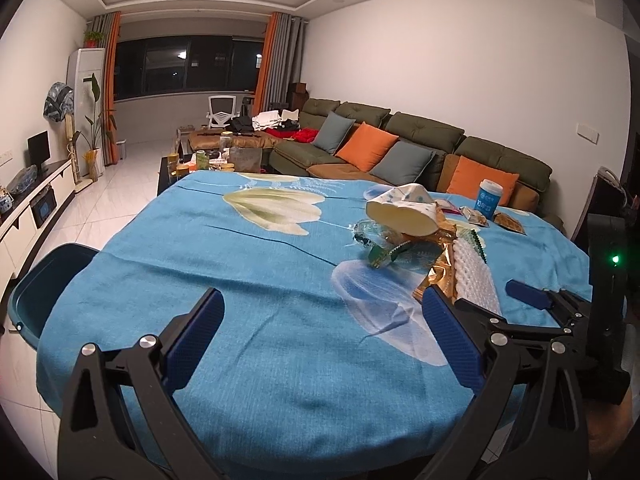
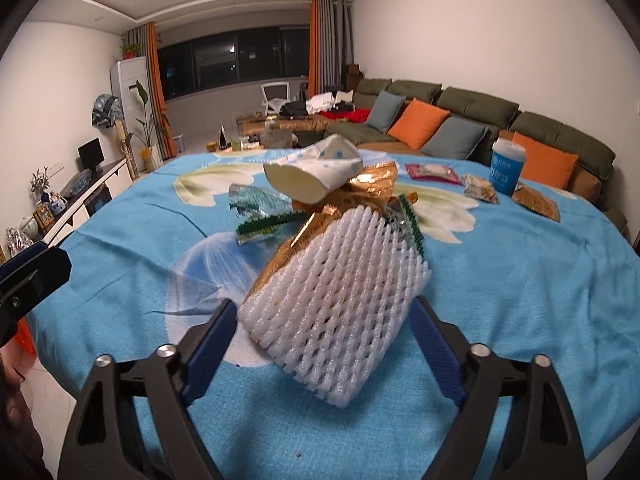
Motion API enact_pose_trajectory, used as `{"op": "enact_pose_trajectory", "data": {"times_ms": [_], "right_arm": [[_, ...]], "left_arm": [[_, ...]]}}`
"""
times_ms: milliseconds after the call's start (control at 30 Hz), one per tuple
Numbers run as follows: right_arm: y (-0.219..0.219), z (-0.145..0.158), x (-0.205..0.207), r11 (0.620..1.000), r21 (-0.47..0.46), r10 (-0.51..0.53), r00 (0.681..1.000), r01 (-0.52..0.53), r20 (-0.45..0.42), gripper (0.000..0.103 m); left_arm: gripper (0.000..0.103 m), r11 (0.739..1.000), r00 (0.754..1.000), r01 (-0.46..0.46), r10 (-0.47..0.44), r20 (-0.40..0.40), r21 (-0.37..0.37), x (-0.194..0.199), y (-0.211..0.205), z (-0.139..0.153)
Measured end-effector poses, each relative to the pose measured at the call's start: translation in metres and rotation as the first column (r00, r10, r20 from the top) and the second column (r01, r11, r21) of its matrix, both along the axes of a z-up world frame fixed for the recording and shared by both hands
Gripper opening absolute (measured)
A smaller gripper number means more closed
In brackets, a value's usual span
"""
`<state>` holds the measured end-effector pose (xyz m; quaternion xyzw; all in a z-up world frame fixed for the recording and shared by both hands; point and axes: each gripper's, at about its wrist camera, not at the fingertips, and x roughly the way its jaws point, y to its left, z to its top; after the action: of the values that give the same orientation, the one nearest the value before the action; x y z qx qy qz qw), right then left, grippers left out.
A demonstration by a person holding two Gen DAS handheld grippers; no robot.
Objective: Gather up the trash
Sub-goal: 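Grasp the gold wrapper with the left gripper while the right gripper grasps the white foam net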
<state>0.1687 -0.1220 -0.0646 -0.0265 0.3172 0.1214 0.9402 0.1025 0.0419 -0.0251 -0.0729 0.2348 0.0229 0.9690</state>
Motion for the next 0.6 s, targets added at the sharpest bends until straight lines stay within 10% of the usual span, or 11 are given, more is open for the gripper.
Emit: {"op": "enact_pose_trajectory", "data": {"times_ms": [467, 600], "right_arm": [[-0.016, -0.005, 0.0, 0.996, 0.079, 0.035, 0.998, -0.031, -0.046, 0.014], [-0.025, -0.001, -0.004, 0.994, 0.105, 0.033, 0.999, -0.028, -0.041, 0.01]], "left_arm": [[0.097, 0.997, 0.997, 0.074, -0.074, 0.003, 0.013, 0.035, -0.021, 0.004], [0.097, 0.992, 0.992, 0.125, -0.125, 0.0, 0.015, 0.046, -0.038, 0.004]]}}
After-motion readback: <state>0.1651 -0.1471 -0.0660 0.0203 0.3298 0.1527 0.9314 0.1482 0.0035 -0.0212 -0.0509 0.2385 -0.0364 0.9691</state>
